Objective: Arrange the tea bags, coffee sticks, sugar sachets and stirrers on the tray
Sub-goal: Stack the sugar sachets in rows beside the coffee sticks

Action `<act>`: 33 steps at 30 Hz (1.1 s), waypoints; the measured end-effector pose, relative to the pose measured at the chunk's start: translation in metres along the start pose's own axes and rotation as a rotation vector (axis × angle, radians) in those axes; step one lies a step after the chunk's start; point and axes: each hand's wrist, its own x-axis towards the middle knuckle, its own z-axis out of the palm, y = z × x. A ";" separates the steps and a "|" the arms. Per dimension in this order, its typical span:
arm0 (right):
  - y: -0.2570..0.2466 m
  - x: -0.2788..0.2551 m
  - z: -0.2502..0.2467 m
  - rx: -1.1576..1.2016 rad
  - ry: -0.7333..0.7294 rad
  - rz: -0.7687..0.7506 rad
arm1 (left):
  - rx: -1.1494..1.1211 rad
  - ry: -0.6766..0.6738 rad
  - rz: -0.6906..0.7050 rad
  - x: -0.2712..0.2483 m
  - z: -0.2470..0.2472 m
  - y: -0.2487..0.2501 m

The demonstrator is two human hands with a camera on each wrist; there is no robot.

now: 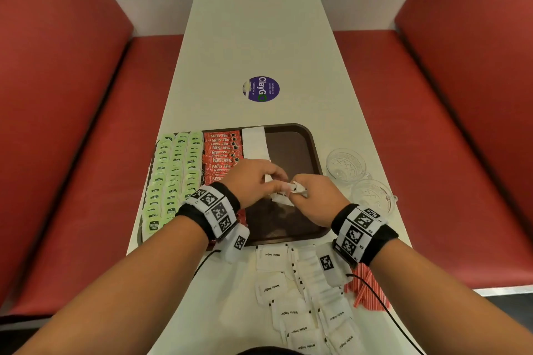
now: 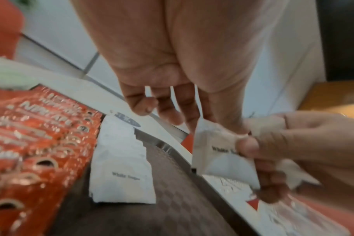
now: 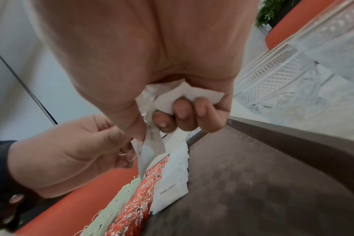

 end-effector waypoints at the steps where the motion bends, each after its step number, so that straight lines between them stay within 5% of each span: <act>1: -0.001 0.000 0.000 0.001 -0.001 -0.003 | 0.051 -0.048 0.013 -0.001 0.000 0.000; 7: -0.007 -0.001 -0.007 0.031 0.001 0.035 | 0.161 0.083 -0.189 0.001 -0.009 -0.022; 13: -0.006 -0.004 -0.006 0.085 -0.020 0.070 | 0.301 -0.127 -0.307 0.009 -0.002 -0.034; 19: -0.009 -0.003 -0.005 0.131 -0.025 0.108 | 0.345 -0.059 -0.385 0.020 0.001 -0.031; 28: -0.013 -0.001 -0.005 0.097 0.008 0.069 | 0.486 -0.212 -0.272 0.018 0.009 -0.029; 33: -0.015 0.001 -0.001 0.102 -0.066 0.096 | 0.273 -0.114 -0.138 0.009 -0.004 -0.018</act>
